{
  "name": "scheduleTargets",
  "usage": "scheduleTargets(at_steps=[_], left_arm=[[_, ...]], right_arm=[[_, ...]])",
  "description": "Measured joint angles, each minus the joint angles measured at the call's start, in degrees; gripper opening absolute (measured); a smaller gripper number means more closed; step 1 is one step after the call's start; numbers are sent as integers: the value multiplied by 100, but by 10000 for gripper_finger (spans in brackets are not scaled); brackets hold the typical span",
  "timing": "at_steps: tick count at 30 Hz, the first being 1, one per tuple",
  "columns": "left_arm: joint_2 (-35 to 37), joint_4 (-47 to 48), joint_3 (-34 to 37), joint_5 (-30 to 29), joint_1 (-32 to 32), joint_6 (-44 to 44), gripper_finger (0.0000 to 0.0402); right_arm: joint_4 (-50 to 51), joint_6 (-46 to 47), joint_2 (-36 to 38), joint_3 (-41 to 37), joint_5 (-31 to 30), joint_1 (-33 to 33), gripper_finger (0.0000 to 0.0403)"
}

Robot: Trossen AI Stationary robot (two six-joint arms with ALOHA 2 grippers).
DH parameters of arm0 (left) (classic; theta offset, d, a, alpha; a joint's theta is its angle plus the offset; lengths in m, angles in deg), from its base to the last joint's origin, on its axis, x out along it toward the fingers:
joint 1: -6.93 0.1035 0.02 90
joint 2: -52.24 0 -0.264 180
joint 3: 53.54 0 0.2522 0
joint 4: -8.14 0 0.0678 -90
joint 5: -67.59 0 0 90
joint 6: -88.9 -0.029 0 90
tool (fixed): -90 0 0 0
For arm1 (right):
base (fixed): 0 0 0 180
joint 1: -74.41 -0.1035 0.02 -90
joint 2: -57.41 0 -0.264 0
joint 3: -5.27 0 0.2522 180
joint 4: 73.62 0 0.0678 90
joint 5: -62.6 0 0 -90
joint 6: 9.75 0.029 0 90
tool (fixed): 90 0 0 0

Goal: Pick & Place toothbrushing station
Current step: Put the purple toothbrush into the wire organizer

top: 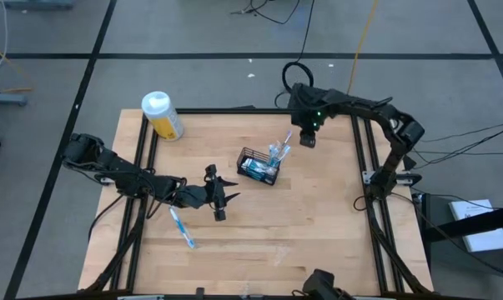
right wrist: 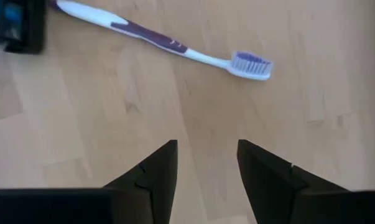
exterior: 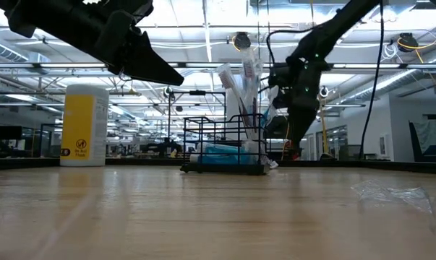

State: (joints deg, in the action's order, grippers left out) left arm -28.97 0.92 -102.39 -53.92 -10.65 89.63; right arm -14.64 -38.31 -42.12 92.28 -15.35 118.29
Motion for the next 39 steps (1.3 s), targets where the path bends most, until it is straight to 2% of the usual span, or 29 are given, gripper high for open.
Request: scheduleTargets(at_steps=[4, 8, 14, 17, 32, 39], left_arm=[[0, 14, 0, 0, 0, 0, 152], [0, 12, 0, -1, 0, 0, 152], [0, -3, 0, -2, 0, 0, 152], [0, -10, 0, -2, 0, 6, 152], [0, -12, 0, -2, 0, 4, 152], [0, -13, 0, 0, 0, 0, 152]], right_arm=[[-1283, 158, 283, -673, 25, 95, 162], [-1808, -22, 522, -1131, 296, 138, 162], [-2132, -641, 538, -1382, -441, -164, 169], [-2320, -822, 538, -1389, -612, -335, 179], [-2819, -1107, 252, -1389, -597, -297, 192], [-2984, -1081, 188, -1389, -279, -300, 192]])
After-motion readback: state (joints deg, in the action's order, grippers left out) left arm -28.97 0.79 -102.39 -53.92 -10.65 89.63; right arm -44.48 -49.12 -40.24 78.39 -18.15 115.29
